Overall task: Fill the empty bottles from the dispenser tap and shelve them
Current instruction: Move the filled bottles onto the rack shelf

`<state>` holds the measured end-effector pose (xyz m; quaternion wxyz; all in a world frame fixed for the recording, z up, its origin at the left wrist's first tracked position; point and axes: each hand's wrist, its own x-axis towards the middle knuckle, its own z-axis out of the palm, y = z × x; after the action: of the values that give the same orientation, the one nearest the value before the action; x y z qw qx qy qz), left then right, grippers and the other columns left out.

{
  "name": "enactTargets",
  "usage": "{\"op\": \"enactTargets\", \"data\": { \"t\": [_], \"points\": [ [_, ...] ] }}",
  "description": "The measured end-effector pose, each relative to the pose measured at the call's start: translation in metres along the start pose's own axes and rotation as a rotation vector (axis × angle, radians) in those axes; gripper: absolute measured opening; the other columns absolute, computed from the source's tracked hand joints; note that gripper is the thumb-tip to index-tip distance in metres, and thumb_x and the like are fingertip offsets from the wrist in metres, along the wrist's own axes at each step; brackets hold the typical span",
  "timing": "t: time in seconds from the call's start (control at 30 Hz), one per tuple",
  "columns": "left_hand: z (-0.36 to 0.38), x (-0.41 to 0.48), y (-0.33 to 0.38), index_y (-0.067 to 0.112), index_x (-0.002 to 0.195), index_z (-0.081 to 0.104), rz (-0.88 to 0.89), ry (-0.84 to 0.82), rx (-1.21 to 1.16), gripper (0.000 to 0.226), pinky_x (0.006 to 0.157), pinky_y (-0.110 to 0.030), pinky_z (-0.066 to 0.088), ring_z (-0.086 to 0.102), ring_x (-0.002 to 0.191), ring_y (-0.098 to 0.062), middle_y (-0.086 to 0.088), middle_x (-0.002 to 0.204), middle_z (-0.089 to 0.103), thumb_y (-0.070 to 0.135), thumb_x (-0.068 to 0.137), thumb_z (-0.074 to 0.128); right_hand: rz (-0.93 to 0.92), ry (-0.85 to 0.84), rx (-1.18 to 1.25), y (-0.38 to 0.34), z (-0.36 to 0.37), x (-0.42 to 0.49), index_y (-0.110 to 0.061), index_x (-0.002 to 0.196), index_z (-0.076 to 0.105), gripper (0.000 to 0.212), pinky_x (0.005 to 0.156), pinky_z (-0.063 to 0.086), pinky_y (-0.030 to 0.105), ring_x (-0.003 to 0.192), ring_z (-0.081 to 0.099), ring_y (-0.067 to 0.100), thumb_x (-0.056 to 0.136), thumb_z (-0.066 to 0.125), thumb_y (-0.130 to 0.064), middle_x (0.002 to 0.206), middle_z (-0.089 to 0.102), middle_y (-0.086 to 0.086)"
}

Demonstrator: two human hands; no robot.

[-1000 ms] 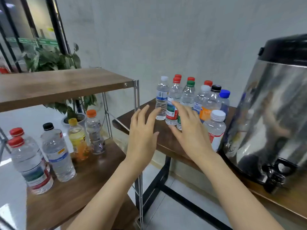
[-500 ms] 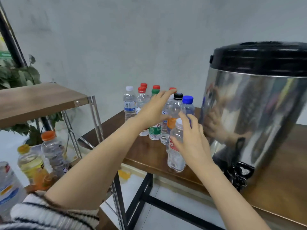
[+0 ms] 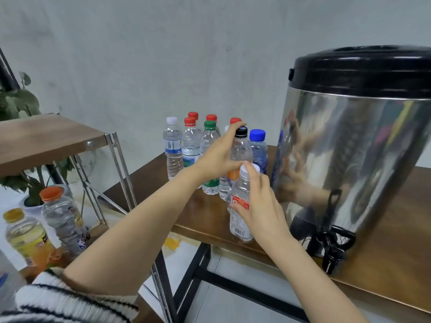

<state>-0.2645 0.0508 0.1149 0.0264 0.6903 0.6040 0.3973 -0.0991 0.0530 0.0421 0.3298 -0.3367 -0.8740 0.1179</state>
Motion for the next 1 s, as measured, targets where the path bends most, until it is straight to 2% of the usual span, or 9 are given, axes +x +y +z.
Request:
{"op": "enactTargets", "data": {
  "t": [0.07,0.17,0.3,0.47,0.53,0.63,0.77,0.83,1.0],
  "points": [
    [-0.001,-0.007,-0.002,0.019,0.151,0.022,-0.025,0.034,-0.016,0.090,0.084,0.000,0.034,0.049,0.102,-0.003,0.008,0.131,0.043,0.018,0.082,0.080,-0.014,0.004,0.038,-0.001,-0.001,0.000,-0.044,0.143,0.000,0.092,0.085,0.050,0.037,0.118,0.051,0.022,0.087,0.072,-0.035,0.136,0.035,-0.001],
    [-0.011,-0.021,-0.010,0.020,0.150,0.022,-0.065,0.091,-0.031,0.090,0.089,-0.005,0.038,0.051,0.102,0.007,0.006,0.136,0.045,0.016,0.082,0.080,-0.040,0.007,0.089,-0.003,-0.001,0.000,-0.047,0.141,0.004,0.092,0.085,0.050,0.040,0.118,0.052,0.024,0.084,0.075,-0.032,0.135,0.036,-0.001],
    [-0.034,-0.037,-0.023,0.025,0.152,0.020,-0.114,0.115,0.036,0.091,0.103,-0.029,0.044,0.052,0.121,-0.019,-0.001,0.148,0.043,0.013,0.083,0.078,-0.083,-0.016,0.125,-0.010,0.006,0.007,-0.049,0.137,0.004,0.092,0.088,0.050,0.041,0.123,0.050,0.025,0.084,0.076,-0.030,0.140,0.036,0.001],
    [-0.046,-0.052,-0.037,0.026,0.151,0.021,-0.168,0.239,0.060,0.093,0.090,-0.037,0.054,0.065,0.098,-0.018,0.007,0.135,0.051,0.012,0.080,0.079,-0.093,-0.039,0.171,-0.020,0.022,0.022,-0.039,0.147,0.006,0.096,0.093,0.049,0.043,0.130,0.043,0.020,0.083,0.076,-0.029,0.146,0.034,0.001],
    [-0.044,-0.058,-0.041,0.025,0.151,0.020,-0.172,0.279,0.040,0.098,0.091,-0.033,0.054,0.064,0.107,-0.018,0.015,0.135,0.045,0.009,0.077,0.081,-0.092,-0.061,0.201,-0.023,0.026,0.026,-0.038,0.149,0.006,0.097,0.098,0.048,0.044,0.134,0.039,0.021,0.083,0.077,-0.028,0.148,0.030,0.003],
    [-0.041,-0.063,-0.040,0.031,0.155,0.013,-0.217,0.273,0.019,0.112,0.083,-0.019,0.053,0.055,0.119,-0.012,0.007,0.150,0.040,0.006,0.073,0.086,-0.089,-0.109,0.204,-0.025,0.028,0.031,-0.039,0.150,0.001,0.105,0.106,0.044,0.046,0.139,0.035,0.023,0.081,0.079,-0.028,0.151,0.025,0.006],
    [-0.037,-0.071,-0.033,0.038,0.153,0.016,-0.213,0.336,0.009,0.112,0.082,-0.023,0.055,0.055,0.123,-0.016,0.008,0.153,0.038,0.003,0.072,0.085,-0.067,-0.110,0.203,-0.026,0.028,0.030,-0.040,0.150,0.003,0.104,0.102,0.045,0.045,0.135,0.042,0.025,0.081,0.080,-0.025,0.150,0.029,0.006],
    [-0.032,-0.080,-0.028,0.042,0.151,0.018,-0.221,0.394,0.018,0.111,0.092,-0.032,0.054,0.049,0.130,-0.017,0.009,0.153,0.036,0.003,0.072,0.084,-0.069,-0.075,0.191,-0.028,0.027,0.027,-0.040,0.149,0.008,0.102,0.097,0.047,0.044,0.133,0.044,0.023,0.079,0.080,-0.026,0.147,0.033,0.005],
    [-0.028,-0.112,-0.009,0.048,0.148,0.022,-0.247,0.515,-0.002,0.103,0.099,-0.027,0.048,0.046,0.123,0.002,0.008,0.145,0.043,0.009,0.076,0.084,-0.137,-0.047,0.142,-0.036,0.024,0.012,-0.036,0.148,0.015,0.096,0.089,0.050,0.042,0.128,0.045,0.022,0.079,0.080,-0.025,0.144,0.032,0.003]
  ]
}}
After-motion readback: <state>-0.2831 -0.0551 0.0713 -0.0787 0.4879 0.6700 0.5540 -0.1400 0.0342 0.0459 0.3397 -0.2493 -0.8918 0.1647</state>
